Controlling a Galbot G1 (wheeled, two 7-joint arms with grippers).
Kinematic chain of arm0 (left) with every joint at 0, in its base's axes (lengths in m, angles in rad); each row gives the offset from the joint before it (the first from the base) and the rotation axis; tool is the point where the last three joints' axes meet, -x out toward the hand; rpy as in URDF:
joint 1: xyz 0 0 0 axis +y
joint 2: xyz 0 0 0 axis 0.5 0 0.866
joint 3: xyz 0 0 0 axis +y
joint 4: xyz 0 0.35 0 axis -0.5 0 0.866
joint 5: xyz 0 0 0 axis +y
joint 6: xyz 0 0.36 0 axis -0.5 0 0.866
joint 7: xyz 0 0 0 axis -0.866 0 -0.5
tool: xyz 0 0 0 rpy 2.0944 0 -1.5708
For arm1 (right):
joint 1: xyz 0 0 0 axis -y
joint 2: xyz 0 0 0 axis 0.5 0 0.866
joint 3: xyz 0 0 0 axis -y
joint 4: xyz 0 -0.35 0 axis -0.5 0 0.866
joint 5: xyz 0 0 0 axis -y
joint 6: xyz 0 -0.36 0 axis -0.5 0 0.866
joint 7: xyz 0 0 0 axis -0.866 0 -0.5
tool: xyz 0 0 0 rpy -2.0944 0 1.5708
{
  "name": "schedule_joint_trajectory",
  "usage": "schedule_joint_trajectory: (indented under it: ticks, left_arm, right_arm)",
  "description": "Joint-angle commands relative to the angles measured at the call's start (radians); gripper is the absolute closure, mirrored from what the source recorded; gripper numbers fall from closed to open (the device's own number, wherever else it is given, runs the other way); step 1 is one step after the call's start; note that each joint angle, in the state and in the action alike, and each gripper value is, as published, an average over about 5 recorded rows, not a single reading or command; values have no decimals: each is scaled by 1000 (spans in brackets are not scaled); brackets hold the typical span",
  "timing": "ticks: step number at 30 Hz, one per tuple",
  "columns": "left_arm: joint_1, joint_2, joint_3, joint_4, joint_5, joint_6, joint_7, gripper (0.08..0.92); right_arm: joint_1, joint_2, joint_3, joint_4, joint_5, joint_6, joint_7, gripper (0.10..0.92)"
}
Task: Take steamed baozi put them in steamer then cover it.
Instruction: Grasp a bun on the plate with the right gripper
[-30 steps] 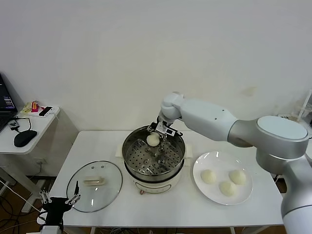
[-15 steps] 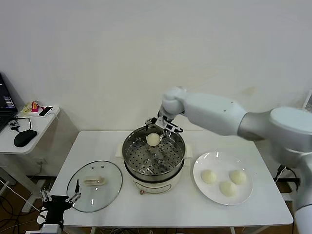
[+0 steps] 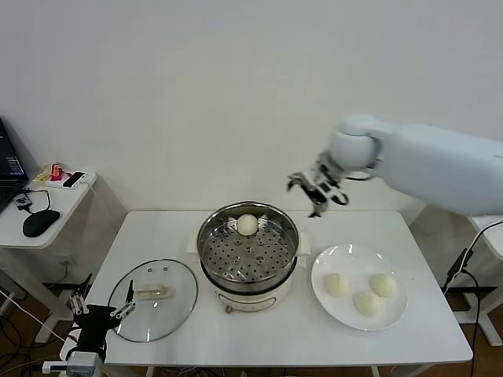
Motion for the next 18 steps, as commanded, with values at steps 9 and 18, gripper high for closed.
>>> schedule_joint_trajectory:
  ticks: [9,18]
  left_arm:
    - [-7,36,-3,14,-9,6,1,177]
    - [-7,26,-11,25,-6,9,1,177]
  right_arm:
    - [-411,-296,165,121,-84,-119,28,203]
    - [-668,-210,354,26,-162,-123,47,203]
